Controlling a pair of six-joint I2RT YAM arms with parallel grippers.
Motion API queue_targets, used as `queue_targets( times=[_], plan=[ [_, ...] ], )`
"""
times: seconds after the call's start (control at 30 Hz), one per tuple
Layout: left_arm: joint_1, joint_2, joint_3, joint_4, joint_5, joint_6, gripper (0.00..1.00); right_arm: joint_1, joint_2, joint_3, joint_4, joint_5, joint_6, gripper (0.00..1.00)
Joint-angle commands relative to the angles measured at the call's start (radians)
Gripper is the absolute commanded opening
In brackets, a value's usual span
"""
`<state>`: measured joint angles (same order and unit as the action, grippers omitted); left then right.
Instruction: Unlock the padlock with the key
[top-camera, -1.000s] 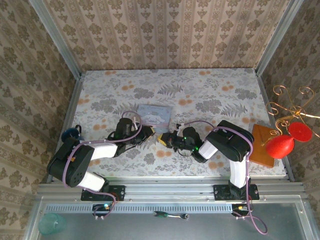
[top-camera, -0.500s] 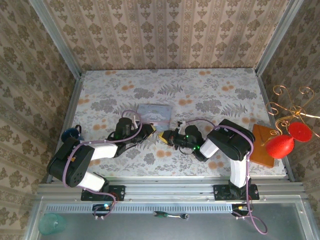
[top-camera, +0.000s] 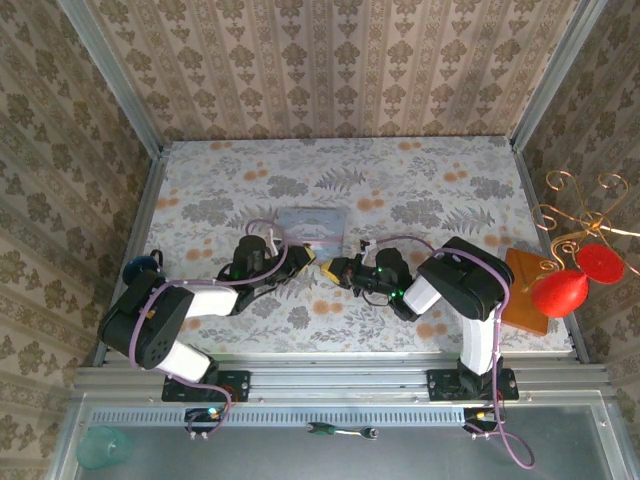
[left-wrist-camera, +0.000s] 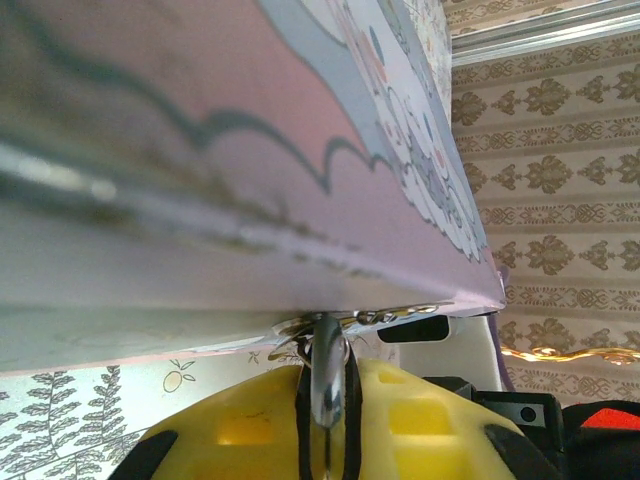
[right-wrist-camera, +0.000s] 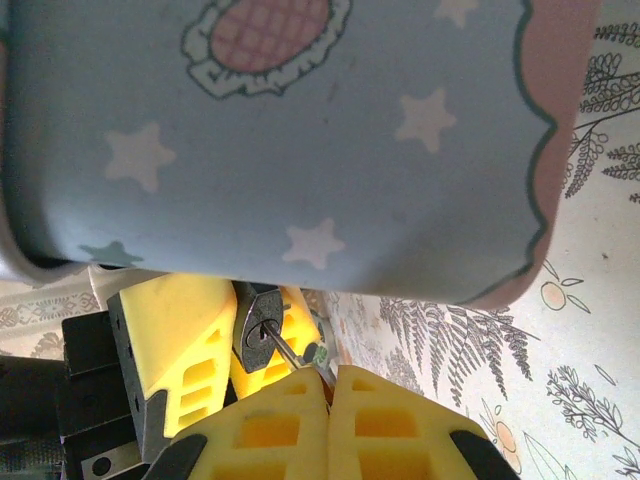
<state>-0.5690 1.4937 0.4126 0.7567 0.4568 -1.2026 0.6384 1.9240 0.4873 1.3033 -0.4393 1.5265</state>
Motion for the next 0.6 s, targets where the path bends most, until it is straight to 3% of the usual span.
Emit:
queue_targets(
  times=[0.0,0.57],
  plan=[
    [-0.046,0.0,0.01,0.125,0.131,-0.033,0.08,-0.005,-0.013,0.01,-0.006,0.013,0.013,0.0],
    [-0.069,0.061,0.025,0.189,0.164,-0.03,0.09,-0.012,-0.052,0.046,-0.006,-0.035,0.014,0.0]
  ],
)
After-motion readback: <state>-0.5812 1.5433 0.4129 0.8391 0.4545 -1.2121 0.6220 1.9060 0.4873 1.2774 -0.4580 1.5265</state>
